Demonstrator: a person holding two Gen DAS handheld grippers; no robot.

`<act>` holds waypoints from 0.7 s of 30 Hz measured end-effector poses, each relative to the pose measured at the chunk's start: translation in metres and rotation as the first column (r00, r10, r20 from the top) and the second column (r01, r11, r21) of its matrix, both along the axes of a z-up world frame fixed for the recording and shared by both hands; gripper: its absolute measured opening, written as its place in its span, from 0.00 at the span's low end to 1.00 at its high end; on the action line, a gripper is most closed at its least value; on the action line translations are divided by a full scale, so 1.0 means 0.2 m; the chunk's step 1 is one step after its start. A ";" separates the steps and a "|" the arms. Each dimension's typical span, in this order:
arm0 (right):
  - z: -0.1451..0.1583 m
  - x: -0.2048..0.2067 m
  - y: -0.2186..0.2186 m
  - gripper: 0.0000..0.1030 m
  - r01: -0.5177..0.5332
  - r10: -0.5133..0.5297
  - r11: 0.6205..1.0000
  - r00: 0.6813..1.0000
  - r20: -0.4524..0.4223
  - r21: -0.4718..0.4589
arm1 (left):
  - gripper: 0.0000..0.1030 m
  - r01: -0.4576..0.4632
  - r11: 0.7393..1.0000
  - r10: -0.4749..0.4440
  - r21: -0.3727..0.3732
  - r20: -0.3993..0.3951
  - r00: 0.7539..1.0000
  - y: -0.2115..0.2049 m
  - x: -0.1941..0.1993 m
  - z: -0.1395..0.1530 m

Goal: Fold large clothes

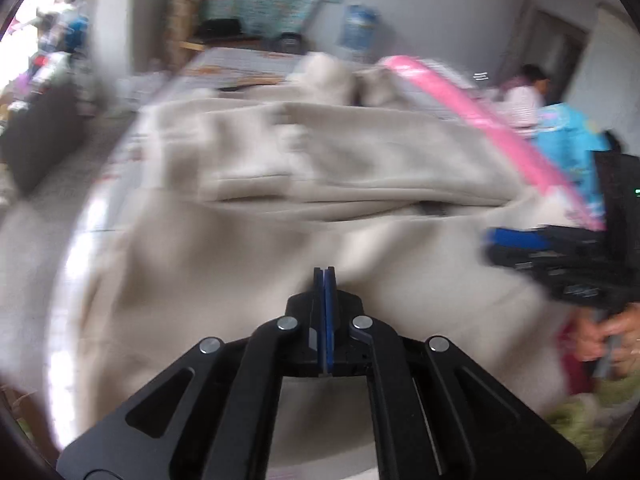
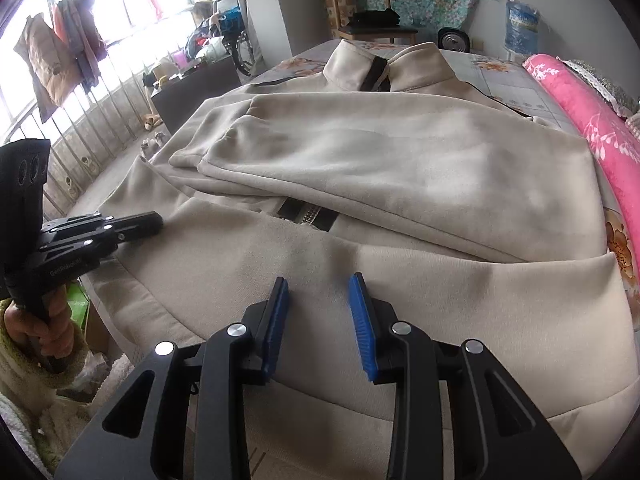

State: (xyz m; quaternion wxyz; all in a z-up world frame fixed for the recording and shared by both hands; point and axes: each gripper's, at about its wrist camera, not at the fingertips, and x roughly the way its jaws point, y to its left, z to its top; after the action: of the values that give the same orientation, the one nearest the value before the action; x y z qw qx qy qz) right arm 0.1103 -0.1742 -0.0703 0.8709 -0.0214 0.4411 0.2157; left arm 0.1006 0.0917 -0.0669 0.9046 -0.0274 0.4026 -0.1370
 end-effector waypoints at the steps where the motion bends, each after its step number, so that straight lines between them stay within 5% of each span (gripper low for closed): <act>1: 0.00 0.00 0.00 0.31 -0.001 0.001 1.000 1.000 0.001 -0.001 | 0.01 -0.007 1.000 0.007 -0.007 0.003 1.000 0.06 0.00 0.00; 5: 0.00 0.00 0.00 0.31 -0.003 0.003 1.000 1.000 0.004 0.000 | 0.02 -0.057 0.998 0.057 -0.037 0.005 0.998 0.23 0.05 0.00; 7: 0.00 -0.01 0.00 0.31 -0.003 0.003 1.000 1.000 0.004 -0.001 | 0.01 -0.124 0.991 0.122 0.050 0.028 0.992 0.26 0.08 0.00; 10: 0.00 -0.01 0.00 0.31 -0.002 0.002 1.000 1.000 0.006 -0.001 | 0.02 -0.101 0.995 0.101 -0.010 0.028 0.994 0.32 0.11 0.00; 14: 0.00 -0.01 0.00 0.31 -0.003 0.003 1.000 1.000 0.007 -0.005 | 0.02 -0.089 0.995 0.086 0.045 0.063 0.994 0.28 0.13 0.01; 20: 0.00 -0.02 0.00 0.31 -0.005 0.005 1.000 1.000 0.007 -0.002 | 0.04 -0.177 0.983 0.180 -0.045 0.058 0.982 0.41 0.20 0.03; 21: 0.00 -0.02 0.00 0.31 -0.006 0.006 1.000 1.000 0.007 -0.001 | 0.13 -0.206 0.978 0.207 -0.028 0.049 0.977 0.43 0.22 0.02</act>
State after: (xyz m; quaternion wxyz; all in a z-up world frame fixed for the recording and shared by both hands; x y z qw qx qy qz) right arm 0.1063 -0.1743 -0.0704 0.8718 -0.0238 0.4381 0.2179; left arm 0.1453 0.1784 -0.0637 0.9237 -0.0760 0.3726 -0.0474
